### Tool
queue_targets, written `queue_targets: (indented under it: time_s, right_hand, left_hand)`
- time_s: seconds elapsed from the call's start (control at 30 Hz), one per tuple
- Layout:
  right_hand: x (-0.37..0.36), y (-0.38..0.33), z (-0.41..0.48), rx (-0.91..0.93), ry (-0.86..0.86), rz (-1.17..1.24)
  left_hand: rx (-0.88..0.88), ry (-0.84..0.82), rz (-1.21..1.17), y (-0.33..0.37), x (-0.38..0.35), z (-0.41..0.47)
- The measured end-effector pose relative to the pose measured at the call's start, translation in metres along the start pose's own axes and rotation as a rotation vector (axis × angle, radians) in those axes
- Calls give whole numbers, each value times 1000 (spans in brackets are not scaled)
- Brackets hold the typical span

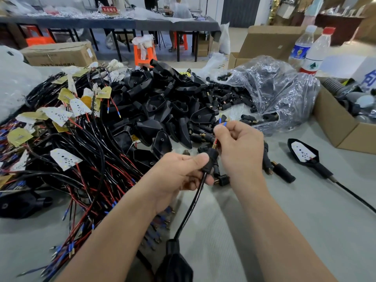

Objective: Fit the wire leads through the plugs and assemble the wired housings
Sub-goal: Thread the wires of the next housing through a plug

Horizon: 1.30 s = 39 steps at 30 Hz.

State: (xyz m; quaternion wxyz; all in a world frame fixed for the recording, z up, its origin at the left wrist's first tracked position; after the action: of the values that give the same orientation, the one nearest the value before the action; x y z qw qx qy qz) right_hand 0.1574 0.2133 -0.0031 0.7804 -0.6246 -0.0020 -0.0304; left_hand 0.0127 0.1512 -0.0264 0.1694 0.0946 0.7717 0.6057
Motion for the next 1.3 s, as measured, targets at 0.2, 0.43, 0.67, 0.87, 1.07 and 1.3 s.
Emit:
queue_targets:
  time_s: [0.2,0.43,0.67,0.87,1.07,1.3]
  right_hand:
    - [-3,1,0,5,-40,38]
    - [-3,-1,3,-62,-109,288]
    - [17,10,7,-179,86,604]
    - [56,12,15,-83,311,834]
    - [64,16,18,-84,302,916]
    - [-18,4,-3,-223,-507,317]
  left_hand:
    - [-160,435,762,14,16,-7]
    - [-136,427,479,6,12,-10]
    - [46,-73,165,-7,-7,-3]
    - [95,-162,229,-13,5,-2]
    - [110,-198,-28,-12,0,-6]
    - [26,37,-69,-7,14,-4]
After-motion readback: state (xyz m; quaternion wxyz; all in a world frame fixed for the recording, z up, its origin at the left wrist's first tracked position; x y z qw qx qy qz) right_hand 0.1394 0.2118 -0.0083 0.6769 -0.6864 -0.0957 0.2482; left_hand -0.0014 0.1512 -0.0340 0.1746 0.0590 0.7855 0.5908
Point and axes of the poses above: each hand's wrist, its own z-axis towards the middle knuckle, its own x-axis out of the back of the hand, y = z × x, the point moved 6 cm from there along z, towards the middle knuckle, and after that the axes turned 12 degrees about -y, right-handed, at the moved point
